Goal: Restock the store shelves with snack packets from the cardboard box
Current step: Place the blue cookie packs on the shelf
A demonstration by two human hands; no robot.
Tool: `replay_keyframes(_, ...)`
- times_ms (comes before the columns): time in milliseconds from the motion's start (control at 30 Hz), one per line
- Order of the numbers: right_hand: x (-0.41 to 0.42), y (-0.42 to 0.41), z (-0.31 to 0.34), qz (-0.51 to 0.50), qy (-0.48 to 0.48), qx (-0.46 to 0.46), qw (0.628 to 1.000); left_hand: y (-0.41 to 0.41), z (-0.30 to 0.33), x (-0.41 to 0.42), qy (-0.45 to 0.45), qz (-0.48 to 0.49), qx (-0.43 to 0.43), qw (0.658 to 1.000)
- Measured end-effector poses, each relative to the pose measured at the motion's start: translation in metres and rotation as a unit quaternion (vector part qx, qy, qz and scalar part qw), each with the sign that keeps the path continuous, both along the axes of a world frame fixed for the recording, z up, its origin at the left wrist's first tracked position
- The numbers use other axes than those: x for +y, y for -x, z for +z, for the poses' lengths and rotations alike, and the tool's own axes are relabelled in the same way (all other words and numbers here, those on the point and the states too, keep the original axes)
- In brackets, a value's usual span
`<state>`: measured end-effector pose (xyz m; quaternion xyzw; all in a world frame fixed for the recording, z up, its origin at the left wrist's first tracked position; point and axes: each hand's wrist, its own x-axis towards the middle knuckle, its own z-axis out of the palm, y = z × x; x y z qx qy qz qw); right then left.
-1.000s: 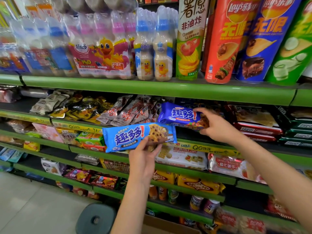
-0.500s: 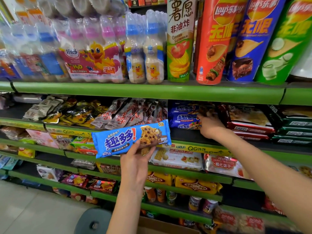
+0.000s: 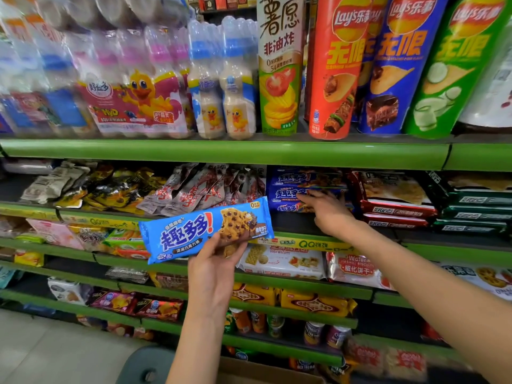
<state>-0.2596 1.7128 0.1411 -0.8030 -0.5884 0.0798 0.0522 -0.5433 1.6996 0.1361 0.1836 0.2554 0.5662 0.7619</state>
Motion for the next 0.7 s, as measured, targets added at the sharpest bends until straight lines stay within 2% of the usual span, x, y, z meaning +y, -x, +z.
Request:
replay_keyframes(233, 0.0, -0.007, -0.003, 0.0, -0.019, 0.01, 1.0, -0.001, 0.0, 0.002, 0.003, -0.009, -0.014, 1.0)
replay_keyframes(533, -0.003, -0.002, -0.009, 0.031, -0.041, -0.028, 0.998, -0.006, -0.007, 0.002, -0.003, -0.008, -0.015, 1.0)
replay_keyframes(700, -0.004, 0.002, 0.002, 0.037, 0.01, 0.003, 0.999, -0.011, -0.004, -0.003, 0.007, -0.022, -0.017, 1.0)
